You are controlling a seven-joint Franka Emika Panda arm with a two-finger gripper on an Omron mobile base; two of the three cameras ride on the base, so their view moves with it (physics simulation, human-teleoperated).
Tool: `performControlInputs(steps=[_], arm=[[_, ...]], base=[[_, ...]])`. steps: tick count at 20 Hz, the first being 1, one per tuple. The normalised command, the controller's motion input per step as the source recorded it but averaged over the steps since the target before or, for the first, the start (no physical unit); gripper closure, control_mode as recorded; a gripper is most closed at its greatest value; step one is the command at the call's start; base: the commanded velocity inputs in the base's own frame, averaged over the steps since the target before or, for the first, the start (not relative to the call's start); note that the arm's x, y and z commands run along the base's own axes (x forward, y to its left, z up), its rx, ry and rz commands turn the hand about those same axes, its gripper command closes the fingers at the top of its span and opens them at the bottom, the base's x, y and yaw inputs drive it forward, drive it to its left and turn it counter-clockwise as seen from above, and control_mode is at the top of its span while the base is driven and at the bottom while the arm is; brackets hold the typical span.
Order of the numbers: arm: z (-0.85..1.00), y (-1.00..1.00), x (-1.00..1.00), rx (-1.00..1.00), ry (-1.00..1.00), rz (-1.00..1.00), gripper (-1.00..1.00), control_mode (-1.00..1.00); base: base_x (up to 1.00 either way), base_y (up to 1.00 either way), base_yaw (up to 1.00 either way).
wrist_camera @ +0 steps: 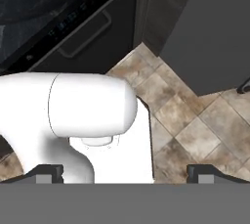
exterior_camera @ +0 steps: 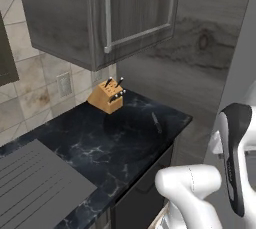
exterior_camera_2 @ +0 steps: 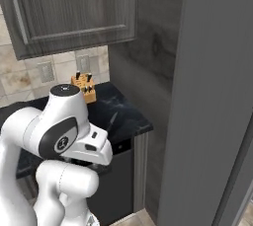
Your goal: Retrieve the butter from the fridge and place it on a plate on the dining table. Then retrieve the butter knife by the fridge and place it near the plate.
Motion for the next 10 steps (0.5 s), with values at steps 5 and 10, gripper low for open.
performControlInputs(steps=[5, 10], arm=[[-0.02, 0.16, 0.77, 0.11, 0.00, 0.01, -1.00, -1.00], [-0.24, 0.46, 0.91, 0.05, 0.00, 0.00, -1.00, -1.00]], base=[[0.00, 0.00, 0.00], [0.00, 0.00, 0.00]])
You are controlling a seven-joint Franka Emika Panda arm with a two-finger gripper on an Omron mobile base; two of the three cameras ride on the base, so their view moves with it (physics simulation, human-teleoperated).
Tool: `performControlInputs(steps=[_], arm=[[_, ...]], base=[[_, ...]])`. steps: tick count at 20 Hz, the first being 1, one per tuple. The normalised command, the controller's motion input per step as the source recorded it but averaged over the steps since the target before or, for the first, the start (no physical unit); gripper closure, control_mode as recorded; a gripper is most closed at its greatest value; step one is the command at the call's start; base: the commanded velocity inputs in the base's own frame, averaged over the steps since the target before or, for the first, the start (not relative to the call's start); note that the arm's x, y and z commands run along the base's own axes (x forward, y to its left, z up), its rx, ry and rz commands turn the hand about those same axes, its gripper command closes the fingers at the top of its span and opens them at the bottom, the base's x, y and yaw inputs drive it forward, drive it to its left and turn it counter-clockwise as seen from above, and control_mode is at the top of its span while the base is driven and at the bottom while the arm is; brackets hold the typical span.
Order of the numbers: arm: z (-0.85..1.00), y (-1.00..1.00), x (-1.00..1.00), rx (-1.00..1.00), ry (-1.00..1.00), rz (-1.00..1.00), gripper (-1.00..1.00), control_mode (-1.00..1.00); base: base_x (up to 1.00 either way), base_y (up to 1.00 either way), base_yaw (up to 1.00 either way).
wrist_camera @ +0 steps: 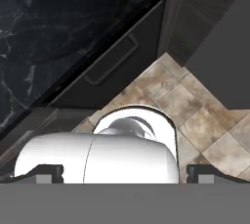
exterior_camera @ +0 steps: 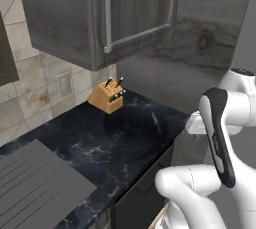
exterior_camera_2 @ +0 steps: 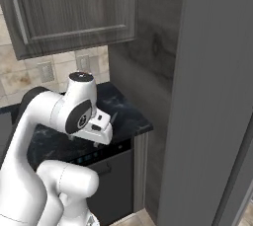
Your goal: Retrieve the butter from the fridge and place it on a plate on the dining table. Then retrieve the butter knife by the fridge and place it near the plate.
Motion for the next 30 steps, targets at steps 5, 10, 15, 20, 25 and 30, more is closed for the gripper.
performControlInputs(steps=[5, 10, 15, 20, 25, 30], arm=[[-0.42, 0.26, 0.86, 0.00, -0.01, -0.01, -1.00, -1.00], [-0.38, -0.18, 0.57, 0.00, -0.10, 0.02, -1.00, -1.00], [-0.25, 0.08, 0.77, -0.03, 0.00, 0.06, -1.00, -1.00], [-0.07, 0.26, 0.83, -0.03, 0.04, 0.00, -1.00, -1.00], [-0.18, 0.04, 0.93, -0.06, 0.07, -0.07, -1.00, -1.00], [-0.37, 0.01, 0.80, -0.11, 0.00, -0.16, -1.00, -1.00]], base=[[0.00, 0.00, 0.00], [0.00, 0.00, 0.00], [0.00, 0.00, 0.00], [0.00, 0.00, 0.00], [0.00, 0.00, 0.00], [0.00, 0.00, 0.00]])
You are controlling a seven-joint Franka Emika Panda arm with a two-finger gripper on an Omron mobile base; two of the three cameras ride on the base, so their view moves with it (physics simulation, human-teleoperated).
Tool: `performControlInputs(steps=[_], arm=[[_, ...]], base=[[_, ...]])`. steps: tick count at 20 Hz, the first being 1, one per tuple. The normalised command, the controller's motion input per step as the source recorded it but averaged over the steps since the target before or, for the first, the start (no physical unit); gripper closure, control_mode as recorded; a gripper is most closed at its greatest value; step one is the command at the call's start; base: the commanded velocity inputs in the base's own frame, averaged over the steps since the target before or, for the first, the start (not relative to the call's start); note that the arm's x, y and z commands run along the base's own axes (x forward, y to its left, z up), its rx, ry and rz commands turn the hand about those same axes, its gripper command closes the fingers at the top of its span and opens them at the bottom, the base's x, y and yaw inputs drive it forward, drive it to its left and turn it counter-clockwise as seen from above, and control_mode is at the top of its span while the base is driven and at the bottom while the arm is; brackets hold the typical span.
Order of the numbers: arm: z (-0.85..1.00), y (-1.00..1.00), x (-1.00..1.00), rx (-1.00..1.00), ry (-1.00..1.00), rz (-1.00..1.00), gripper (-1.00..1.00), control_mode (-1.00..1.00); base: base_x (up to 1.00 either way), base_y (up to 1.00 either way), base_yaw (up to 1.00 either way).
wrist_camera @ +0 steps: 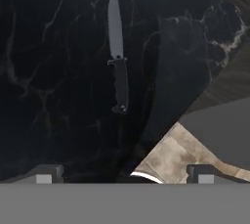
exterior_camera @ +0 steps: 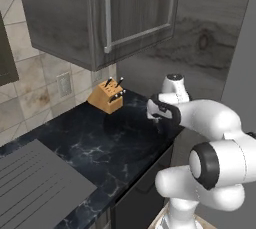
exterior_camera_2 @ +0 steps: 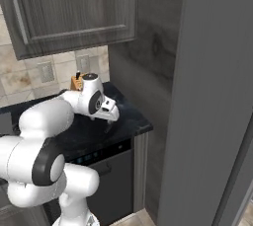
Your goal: Retrieve the butter from the fridge and place it on a plate on the dining table. Then retrieve the butter knife by the fridge and place it near the plate.
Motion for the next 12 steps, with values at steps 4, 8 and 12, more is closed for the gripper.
performControlInputs(steps=[4, 8, 12], arm=[[-0.36, 0.00, 0.78, -0.03, 0.01, -0.13, -1.00, -1.00], [-0.37, -0.06, 0.52, 0.00, 0.01, -0.08, -1.00, -1.00], [-0.31, -0.03, 0.29, 0.02, 0.00, -0.05, -1.00, -1.00]], base=[[0.00, 0.00, 0.00], [0.00, 0.00, 0.00], [0.00, 0.00, 0.00]])
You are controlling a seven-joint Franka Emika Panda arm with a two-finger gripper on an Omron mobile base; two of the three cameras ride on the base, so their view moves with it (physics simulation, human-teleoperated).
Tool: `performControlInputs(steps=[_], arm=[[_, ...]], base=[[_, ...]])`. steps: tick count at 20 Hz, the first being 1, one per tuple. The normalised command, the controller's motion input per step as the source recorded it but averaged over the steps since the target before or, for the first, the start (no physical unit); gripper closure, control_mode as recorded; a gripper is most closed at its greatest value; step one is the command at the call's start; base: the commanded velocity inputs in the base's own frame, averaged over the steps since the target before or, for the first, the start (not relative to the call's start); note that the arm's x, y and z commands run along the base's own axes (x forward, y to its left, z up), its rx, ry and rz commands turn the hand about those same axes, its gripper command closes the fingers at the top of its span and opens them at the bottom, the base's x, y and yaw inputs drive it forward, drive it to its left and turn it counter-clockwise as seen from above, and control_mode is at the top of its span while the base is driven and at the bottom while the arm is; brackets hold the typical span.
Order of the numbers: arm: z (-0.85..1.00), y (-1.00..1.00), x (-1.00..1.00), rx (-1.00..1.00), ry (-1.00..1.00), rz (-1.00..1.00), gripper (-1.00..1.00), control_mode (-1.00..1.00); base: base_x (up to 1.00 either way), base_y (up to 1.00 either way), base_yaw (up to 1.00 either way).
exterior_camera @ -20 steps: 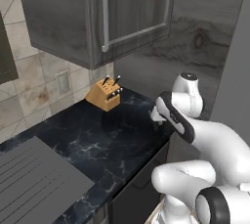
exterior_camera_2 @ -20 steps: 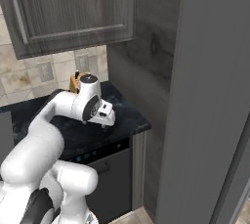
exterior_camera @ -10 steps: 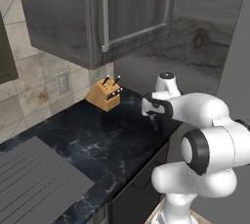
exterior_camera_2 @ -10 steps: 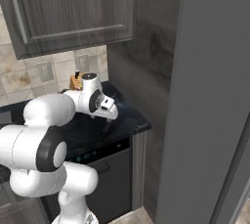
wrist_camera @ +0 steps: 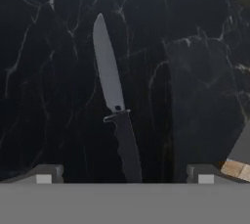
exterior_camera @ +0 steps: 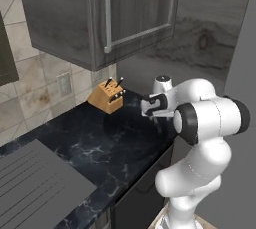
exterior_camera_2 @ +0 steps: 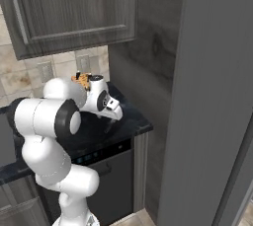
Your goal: Retrieve the butter from the fridge and place it on a plate on the dining table. Then retrieve the butter knife by the fridge and place it near the plate.
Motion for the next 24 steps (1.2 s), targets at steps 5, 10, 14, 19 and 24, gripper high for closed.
performControlInputs(steps=[5, 10, 14, 19, 24], arm=[[-0.30, 0.00, 0.12, 0.00, 0.00, -0.02, -1.00, -1.00], [-0.37, -0.04, 0.00, 0.00, 0.01, 0.00, -1.00, -1.00], [-0.37, -0.13, -0.01, 0.01, 0.00, 0.00, -1.00, -1.00], [-0.34, -0.08, 0.00, 0.01, 0.00, 0.00, -1.00, -1.00], [-0.32, 0.00, 0.00, 0.04, 0.00, 0.00, -1.00, -1.00]], base=[[0.00, 0.00, 0.00], [0.00, 0.00, 0.00], [0.00, 0.00, 0.00], [0.00, 0.00, 0.00], [0.00, 0.00, 0.00]])
